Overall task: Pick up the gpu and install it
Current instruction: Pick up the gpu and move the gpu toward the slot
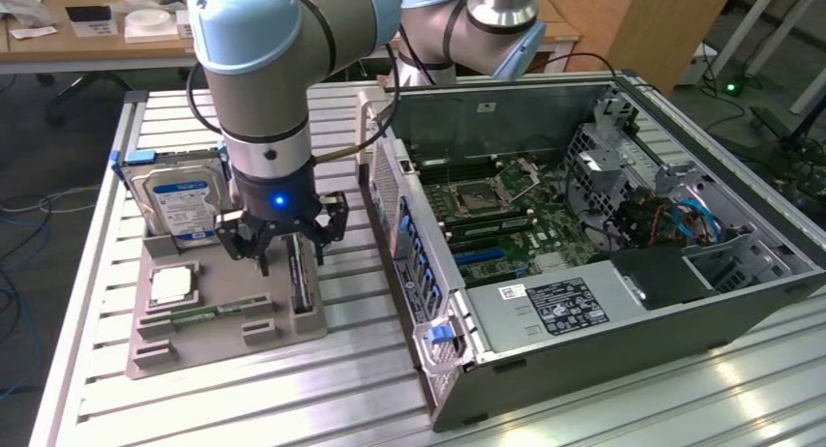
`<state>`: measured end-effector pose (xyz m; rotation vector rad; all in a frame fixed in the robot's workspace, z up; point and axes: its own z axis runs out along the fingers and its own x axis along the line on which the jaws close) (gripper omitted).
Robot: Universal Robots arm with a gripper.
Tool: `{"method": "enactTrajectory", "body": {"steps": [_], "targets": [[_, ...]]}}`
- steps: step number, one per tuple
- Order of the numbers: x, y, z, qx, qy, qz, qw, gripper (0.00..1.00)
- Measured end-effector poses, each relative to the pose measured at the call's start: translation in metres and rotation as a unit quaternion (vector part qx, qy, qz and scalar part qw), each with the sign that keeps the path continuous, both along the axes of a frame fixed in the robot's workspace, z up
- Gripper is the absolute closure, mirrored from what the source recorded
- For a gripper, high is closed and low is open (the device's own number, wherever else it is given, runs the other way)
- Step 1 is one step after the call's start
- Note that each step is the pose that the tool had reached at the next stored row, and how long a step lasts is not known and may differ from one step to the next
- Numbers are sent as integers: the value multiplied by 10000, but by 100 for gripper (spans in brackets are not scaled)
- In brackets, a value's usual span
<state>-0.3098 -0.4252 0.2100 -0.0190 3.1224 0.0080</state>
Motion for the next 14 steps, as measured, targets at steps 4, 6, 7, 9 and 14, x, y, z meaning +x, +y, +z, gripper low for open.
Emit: {"method": "enactTrajectory", "body": {"steps": [4, 6, 7, 9, 14], "targets": [[1, 0, -6, 0, 0, 0, 10000, 29], [4, 0, -9, 0, 0, 0, 10000, 31], [5, 0, -10, 0, 0, 0, 10000, 37], [7, 0, -13, 0, 0, 0, 10000, 44], [18, 0, -18, 0, 0, 0, 10000, 58]]}}
